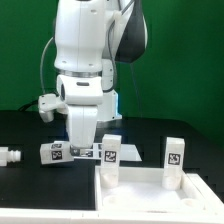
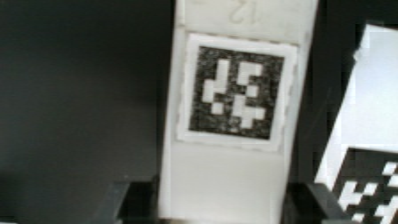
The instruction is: Assemble square table
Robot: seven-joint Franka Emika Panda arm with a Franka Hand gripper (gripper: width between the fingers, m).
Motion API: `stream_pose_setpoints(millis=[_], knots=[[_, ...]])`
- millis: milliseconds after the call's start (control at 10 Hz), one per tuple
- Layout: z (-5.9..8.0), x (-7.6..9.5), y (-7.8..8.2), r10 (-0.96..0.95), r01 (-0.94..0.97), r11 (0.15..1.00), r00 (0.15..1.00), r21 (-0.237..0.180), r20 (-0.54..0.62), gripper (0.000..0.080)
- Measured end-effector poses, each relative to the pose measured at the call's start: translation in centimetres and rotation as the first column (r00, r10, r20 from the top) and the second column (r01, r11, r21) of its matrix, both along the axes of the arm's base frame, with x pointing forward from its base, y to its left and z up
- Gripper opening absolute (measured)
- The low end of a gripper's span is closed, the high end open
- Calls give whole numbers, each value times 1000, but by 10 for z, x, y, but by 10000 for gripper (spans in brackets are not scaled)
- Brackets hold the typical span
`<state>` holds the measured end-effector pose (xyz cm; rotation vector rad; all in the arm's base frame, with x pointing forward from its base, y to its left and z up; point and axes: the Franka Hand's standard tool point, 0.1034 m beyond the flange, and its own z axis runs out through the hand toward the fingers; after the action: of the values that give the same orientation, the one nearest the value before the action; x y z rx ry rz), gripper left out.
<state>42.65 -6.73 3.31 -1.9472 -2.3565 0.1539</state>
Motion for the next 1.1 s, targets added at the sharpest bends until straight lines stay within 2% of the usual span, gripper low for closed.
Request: stream_pose_setpoints(millis=[200, 300, 400, 600, 700, 1000, 1100], knots=[[0, -1, -4, 117, -117, 993, 993, 2, -6, 284], [-2, -3, -9, 246, -245, 969, 969, 21, -18, 284], [-4, -6, -18, 389, -386, 921, 920, 62, -46, 284], [-14, -11, -19, 576, -559, 814, 812, 155, -98, 284], [-17, -11, -21, 593, -576, 803, 798, 156, -107, 284], [-16, -12, -28, 725, -705, 687, 682, 177, -100, 284], [-16, -12, -26, 749, -729, 662, 654, 174, -105, 284]])
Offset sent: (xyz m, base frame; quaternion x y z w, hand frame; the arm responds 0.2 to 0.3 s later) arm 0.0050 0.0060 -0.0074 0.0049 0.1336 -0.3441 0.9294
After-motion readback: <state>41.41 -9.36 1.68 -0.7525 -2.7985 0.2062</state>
